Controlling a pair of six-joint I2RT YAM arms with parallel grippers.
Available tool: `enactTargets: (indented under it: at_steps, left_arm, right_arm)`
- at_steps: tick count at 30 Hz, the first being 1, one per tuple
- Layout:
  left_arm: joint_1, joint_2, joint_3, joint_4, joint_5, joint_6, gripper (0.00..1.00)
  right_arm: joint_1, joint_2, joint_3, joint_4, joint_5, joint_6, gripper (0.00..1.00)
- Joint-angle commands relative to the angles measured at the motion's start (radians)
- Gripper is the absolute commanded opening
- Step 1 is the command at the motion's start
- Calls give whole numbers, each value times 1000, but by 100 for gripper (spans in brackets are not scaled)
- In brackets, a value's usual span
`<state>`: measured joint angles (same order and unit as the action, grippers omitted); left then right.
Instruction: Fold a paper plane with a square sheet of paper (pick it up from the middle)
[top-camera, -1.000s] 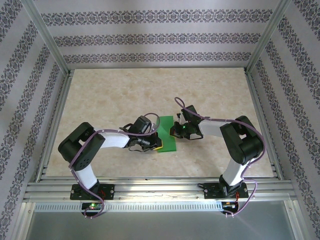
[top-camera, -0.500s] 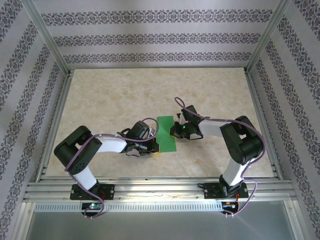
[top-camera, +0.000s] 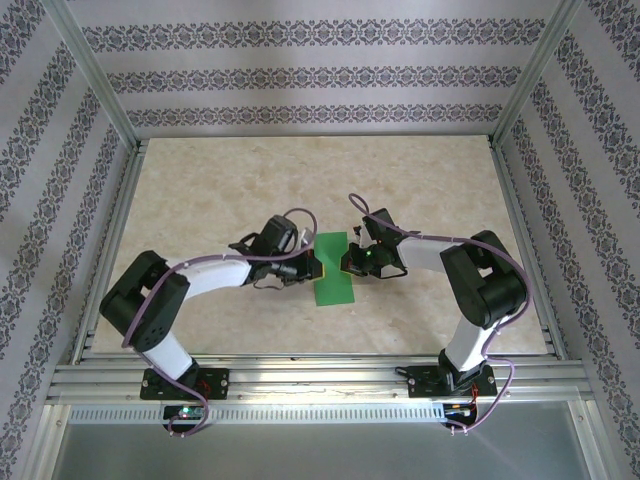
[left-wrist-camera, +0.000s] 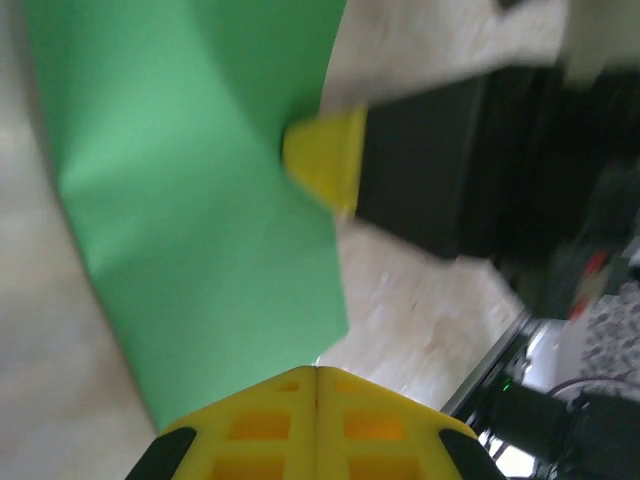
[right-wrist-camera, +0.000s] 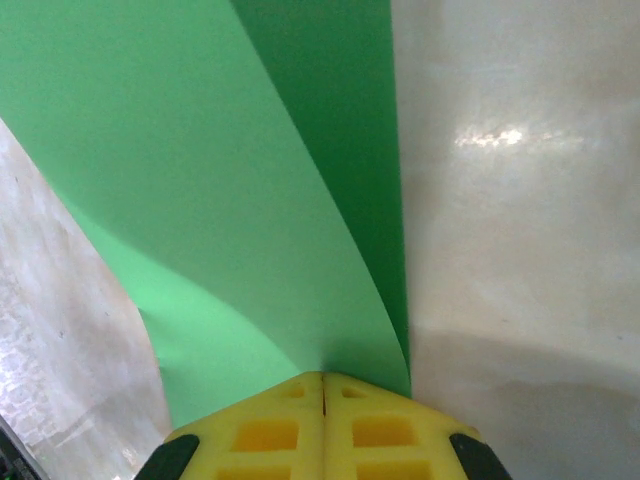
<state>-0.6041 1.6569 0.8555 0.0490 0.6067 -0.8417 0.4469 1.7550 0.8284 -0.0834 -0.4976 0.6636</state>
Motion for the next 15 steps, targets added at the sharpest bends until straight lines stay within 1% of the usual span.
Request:
enactTargets:
  at_steps: [1,4,9,15]
  left_arm:
    - [48,82,60,42,45,4,0]
    - [66,151,120,27,64,26,0]
    - [81,215,160,38,57,40,0]
    - [83,256,128,67,26,47,0]
  right_arm:
    - [-11,59,-17,-141,50,-37,0]
    - [-11,63,-12,-144,44,-36,0]
    - [-11,62,-11,-151,44,-38,0]
    - [-11,60,-10,-162,43,-43,0]
